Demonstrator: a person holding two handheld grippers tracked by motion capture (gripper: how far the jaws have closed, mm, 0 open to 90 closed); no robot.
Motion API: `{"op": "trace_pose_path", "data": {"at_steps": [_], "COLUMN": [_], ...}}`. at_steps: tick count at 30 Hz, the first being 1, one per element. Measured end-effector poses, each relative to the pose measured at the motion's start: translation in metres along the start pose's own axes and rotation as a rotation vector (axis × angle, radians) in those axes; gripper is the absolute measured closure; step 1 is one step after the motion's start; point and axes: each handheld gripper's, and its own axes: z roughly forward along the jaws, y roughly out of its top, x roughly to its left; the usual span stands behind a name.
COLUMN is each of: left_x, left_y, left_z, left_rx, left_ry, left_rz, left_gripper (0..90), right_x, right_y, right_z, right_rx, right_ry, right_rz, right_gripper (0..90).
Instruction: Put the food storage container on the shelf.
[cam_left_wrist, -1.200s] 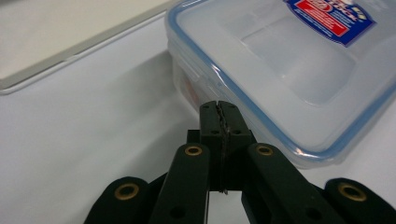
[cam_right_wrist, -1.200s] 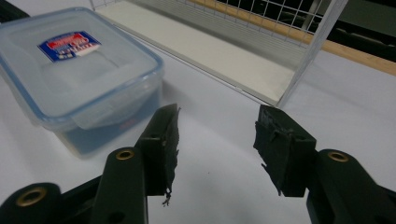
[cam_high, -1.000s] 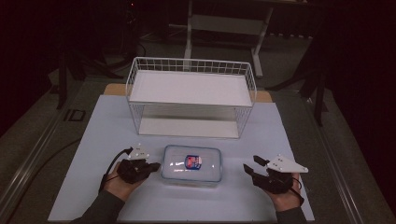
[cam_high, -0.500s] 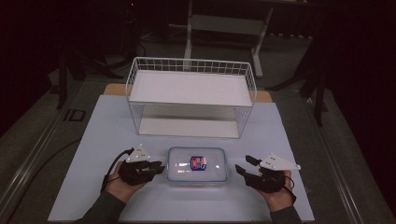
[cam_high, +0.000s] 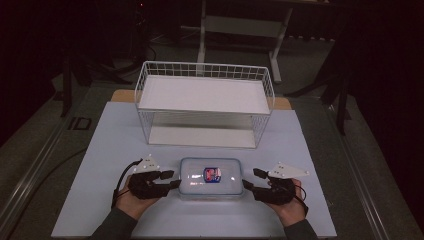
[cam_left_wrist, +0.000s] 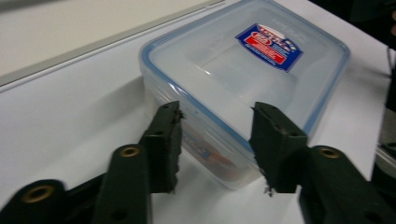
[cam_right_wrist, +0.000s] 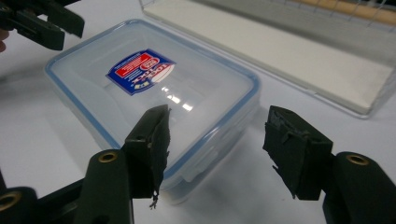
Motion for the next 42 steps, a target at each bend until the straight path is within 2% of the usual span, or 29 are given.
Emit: {"op": "trace_pose_path", "data": {"at_steps": [2, 5, 9, 16, 21, 26, 30, 37, 42], "left_x": [-0.001, -0.002, 0.001, 0.008, 0.014, 0.02, 0.021, 0.025, 0.03], "left_y": [0.0, 0.0, 0.002, 0.004, 0.004, 0.004, 0.004, 0.003, 0.002], "left_z": [0.001, 0.006, 0.011, 0.018, 0.021, 0.028, 0.03, 0.032, 0.034], "left_rx": [0.002, 0.014, 0.008, -0.005, -0.01, -0.002, 0.002, 0.021, 0.035], "left_ry": [0.009, 0.033, 0.03, 0.001, -0.021, -0.088, -0.093, -0.1, -0.141], "left_rz": [-0.002, -0.019, -0.042, -0.11, -0.152, -0.217, -0.228, -0.296, -0.351], "left_gripper": [46.3, 42.2, 41.7, 41.1, 39.7, 38.3, 34.0, 27.6, 26.3], "right_x": [0.0, -0.003, -0.008, -0.017, -0.022, -0.026, -0.03, -0.035, -0.038], "right_y": [0.0, 0.001, 0.0, 0.0, -0.001, -0.001, -0.002, -0.004, -0.006], "right_z": [0.0, 0.007, 0.011, 0.023, 0.032, 0.038, 0.041, 0.043, 0.045], "right_rx": [0.0, 0.02, 0.03, 0.064, 0.094, 0.11, 0.127, 0.139, 0.161], "right_ry": [0.0, 0.027, 0.043, 0.1, 0.128, 0.169, 0.195, 0.225, 0.252], "right_rz": [0.0, 0.032, 0.064, 0.156, 0.205, 0.275, 0.324, 0.379, 0.424], "right_gripper": [39.0, 38.1, 40.0, 42.2, 42.8, 38.8, 36.5, 33.8, 31.7]}}
